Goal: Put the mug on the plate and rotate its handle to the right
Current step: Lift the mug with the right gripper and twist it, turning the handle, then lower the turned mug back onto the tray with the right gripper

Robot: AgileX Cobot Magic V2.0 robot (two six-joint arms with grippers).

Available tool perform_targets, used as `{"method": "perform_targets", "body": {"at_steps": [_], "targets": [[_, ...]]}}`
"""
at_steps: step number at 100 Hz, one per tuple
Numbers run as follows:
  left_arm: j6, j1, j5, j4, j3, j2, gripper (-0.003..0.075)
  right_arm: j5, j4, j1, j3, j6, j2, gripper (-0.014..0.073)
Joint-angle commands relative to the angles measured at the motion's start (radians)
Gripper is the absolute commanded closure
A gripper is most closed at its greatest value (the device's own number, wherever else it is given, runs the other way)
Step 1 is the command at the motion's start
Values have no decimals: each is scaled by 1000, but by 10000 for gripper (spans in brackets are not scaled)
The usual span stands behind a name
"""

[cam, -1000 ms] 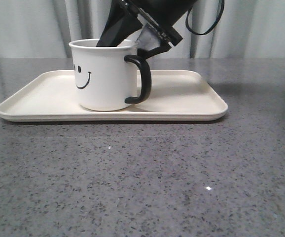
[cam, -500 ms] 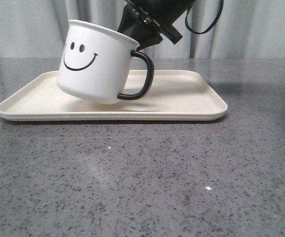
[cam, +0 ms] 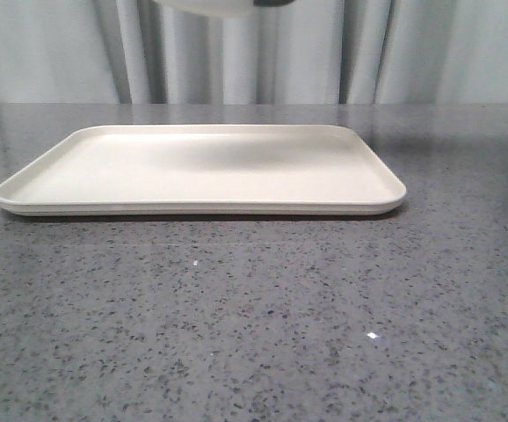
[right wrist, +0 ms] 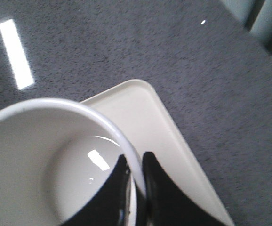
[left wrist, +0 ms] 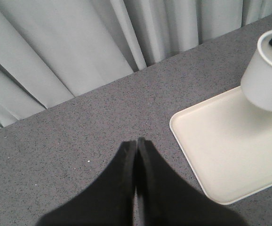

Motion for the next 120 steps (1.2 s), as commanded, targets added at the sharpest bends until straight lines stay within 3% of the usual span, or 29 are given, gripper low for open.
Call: {"method": "perform_targets", "body": {"at_steps": [1, 15, 63, 120], "targets": [[-11, -7, -26, 18, -19, -8, 740, 61, -1, -5, -81, -51, -61, 705], [-11, -7, -26, 18, -19, -8, 740, 92, -3, 8, -73, -156, -54, 705], [-11, -7, -26, 14, -19, -8, 740, 92, -14, 19, 88, -223, -24, 707], [-11, -7, -26, 12, -17, -8, 740, 92, -21, 69, 98, -281, 50, 707]]}}
